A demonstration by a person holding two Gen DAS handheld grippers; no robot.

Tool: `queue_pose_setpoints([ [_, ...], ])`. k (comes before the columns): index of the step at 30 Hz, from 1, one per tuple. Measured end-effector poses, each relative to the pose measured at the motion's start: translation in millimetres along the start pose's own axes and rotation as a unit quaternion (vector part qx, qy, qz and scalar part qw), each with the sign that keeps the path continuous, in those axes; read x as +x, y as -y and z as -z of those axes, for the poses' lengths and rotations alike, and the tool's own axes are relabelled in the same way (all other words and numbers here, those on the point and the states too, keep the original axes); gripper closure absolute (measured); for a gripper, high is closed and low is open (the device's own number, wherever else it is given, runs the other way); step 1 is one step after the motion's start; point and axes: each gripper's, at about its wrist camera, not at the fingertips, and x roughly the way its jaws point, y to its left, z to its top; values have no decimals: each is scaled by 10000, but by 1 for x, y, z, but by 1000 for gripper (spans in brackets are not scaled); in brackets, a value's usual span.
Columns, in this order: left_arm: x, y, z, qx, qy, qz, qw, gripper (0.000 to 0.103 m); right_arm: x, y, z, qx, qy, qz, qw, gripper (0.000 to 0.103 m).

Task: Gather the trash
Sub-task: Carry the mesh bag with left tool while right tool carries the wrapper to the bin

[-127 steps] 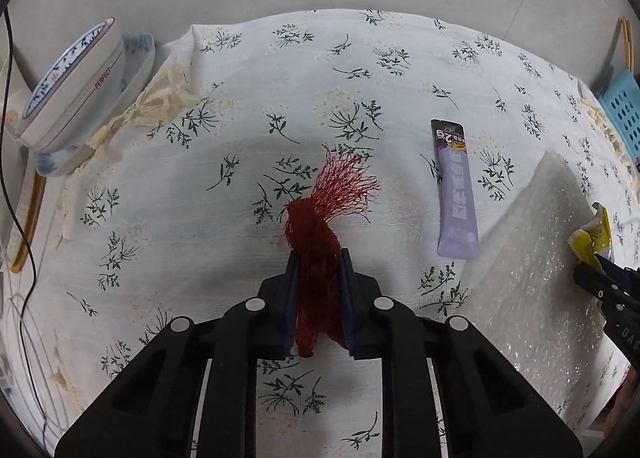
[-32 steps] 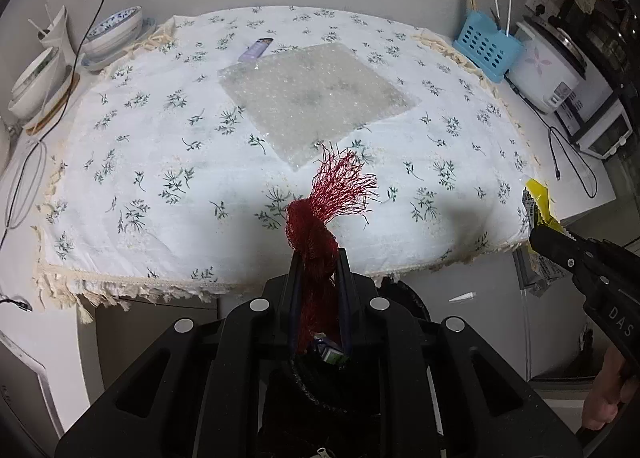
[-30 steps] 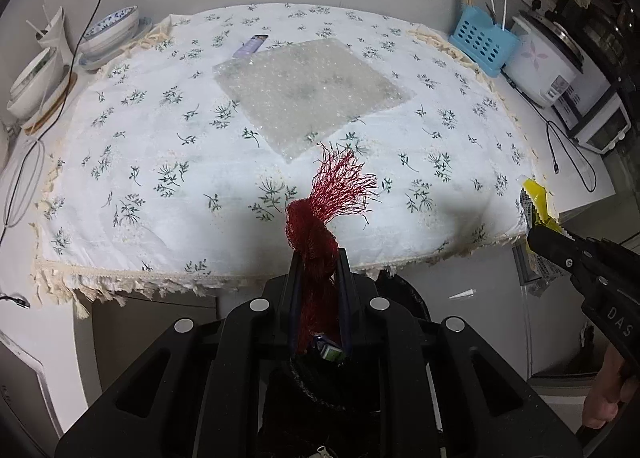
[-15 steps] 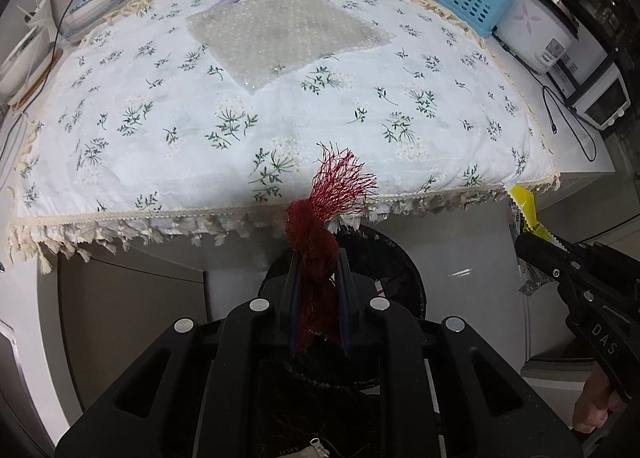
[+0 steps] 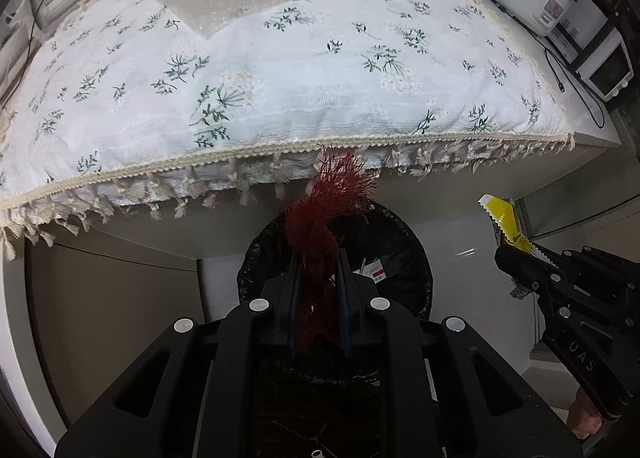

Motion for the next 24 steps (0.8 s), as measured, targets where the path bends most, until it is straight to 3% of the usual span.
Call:
queue_pose_setpoints([
  [8,34,17,8,207,-134,-28,9997,88,18,12,12,110,-116,-14,9999,92],
  [24,82,52,17,356,-361,91,9987,85,14,46,30,481,-210,162,9985,92],
])
